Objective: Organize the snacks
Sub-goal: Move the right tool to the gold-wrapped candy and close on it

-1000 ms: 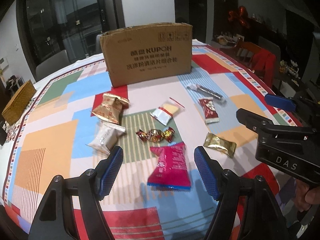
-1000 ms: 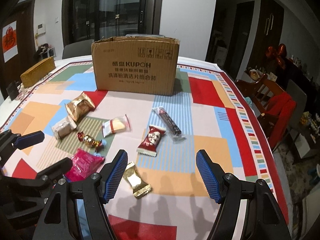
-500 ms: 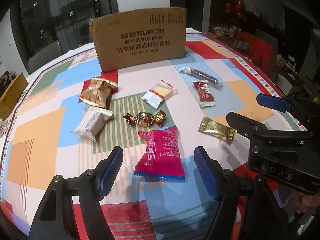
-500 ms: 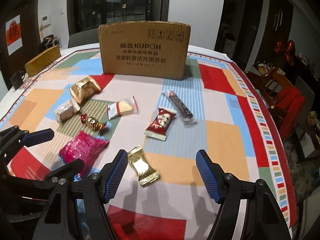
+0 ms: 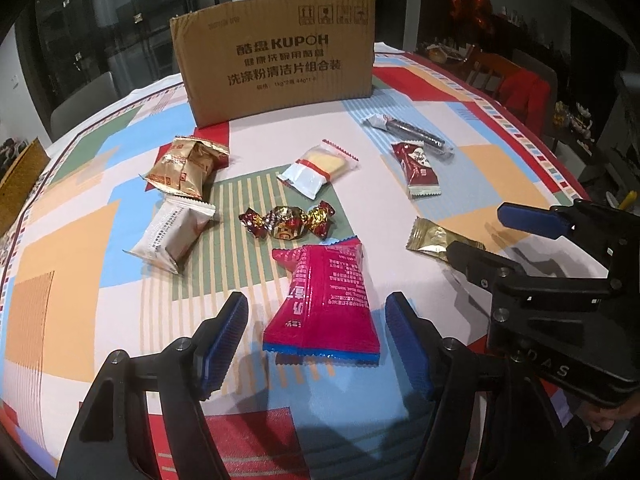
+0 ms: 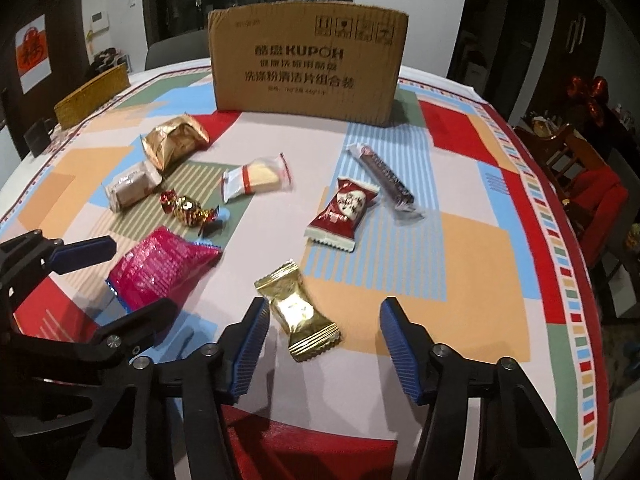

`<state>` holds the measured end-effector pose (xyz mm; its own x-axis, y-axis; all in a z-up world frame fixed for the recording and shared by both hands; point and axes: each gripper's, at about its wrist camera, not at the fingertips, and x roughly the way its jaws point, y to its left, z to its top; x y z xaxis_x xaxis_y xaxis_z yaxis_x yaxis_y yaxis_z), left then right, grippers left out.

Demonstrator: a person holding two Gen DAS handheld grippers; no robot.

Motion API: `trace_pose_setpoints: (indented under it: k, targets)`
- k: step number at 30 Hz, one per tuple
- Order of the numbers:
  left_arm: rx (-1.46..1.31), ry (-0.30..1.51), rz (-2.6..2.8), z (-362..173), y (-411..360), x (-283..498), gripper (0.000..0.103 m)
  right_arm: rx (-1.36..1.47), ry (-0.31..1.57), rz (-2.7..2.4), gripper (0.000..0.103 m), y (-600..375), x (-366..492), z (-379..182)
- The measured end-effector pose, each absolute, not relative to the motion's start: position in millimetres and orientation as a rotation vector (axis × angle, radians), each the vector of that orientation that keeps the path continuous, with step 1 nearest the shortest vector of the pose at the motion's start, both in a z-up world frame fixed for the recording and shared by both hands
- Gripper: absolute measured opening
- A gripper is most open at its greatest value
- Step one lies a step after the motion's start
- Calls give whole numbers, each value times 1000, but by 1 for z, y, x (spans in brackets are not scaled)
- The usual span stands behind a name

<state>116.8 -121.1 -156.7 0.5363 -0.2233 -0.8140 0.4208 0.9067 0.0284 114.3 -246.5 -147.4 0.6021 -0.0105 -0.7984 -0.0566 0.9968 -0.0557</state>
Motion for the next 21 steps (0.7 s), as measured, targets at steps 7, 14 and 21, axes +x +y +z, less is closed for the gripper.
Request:
trace_pose_setpoints:
  k: [7, 14, 21]
  targets:
    - [227, 951, -385, -162, -121, 122, 56, -73, 946, 59, 51, -241, 119, -156]
    - [232, 952, -385, -163, -121, 125, 53, -65, 955, 81, 34, -236, 124, -160]
    - [250, 942, -395, -161, -123, 124, 52, -55, 947, 65, 22, -233, 124, -159]
